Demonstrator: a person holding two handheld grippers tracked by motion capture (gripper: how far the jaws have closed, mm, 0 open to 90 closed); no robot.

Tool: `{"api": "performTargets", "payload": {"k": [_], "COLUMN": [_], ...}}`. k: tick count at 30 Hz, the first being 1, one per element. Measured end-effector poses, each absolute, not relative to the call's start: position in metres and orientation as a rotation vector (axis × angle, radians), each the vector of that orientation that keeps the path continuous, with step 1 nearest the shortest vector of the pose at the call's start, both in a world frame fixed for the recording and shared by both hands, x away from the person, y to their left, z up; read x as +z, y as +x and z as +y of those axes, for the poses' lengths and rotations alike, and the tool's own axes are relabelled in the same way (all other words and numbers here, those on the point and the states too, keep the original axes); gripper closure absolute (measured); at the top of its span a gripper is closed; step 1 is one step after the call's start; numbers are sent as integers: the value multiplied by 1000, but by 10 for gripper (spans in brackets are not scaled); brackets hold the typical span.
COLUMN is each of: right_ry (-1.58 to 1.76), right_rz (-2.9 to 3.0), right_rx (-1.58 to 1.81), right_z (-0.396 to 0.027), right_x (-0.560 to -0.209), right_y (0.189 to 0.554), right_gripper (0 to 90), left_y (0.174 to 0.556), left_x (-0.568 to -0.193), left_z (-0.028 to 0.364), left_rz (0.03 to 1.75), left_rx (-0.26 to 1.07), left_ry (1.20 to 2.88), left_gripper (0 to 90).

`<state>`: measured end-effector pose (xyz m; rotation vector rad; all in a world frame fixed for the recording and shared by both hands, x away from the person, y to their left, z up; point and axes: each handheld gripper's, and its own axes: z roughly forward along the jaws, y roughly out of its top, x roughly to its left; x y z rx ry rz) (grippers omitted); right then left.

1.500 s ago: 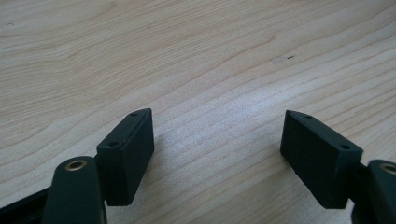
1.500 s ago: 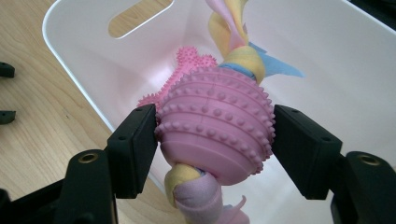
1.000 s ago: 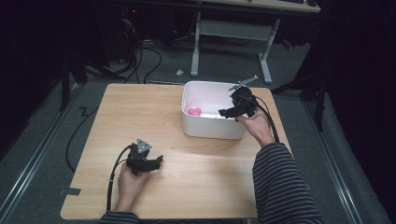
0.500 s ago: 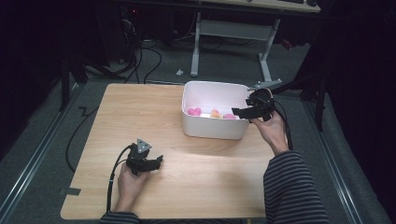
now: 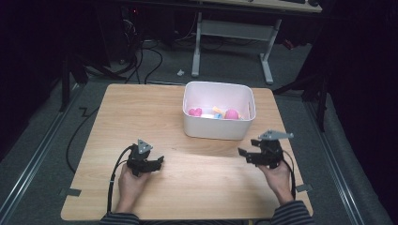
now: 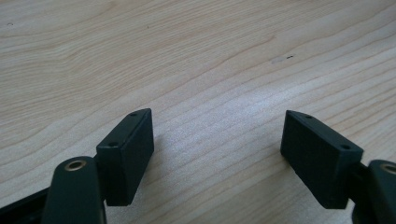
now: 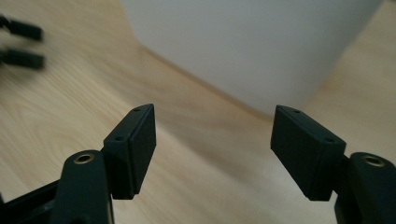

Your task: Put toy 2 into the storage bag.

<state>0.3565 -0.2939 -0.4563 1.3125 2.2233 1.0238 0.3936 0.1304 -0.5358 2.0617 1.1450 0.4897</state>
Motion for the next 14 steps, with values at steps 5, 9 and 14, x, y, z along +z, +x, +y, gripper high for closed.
{"api": "performTargets", "payload": {"k": [5,9,14], "right_ry": [1415,1382,1393], "right_rz": [2185,2143,2132], "right_rx": [913,886,889], "right_z": [-299,-300,-300], "right_x": [-513,-530,-531], "right_y": [352,352,352], "right_gripper": [322,303,277], "left_y": [393,393,393], "left_x": [-536,-536,-536], "left_z": [130,130,130], "left_rz": [1145,1145,1144], "left_rx": [489,487,487], "left_ry": [2062,2064,2064], "left_gripper": [258,258,257]}}
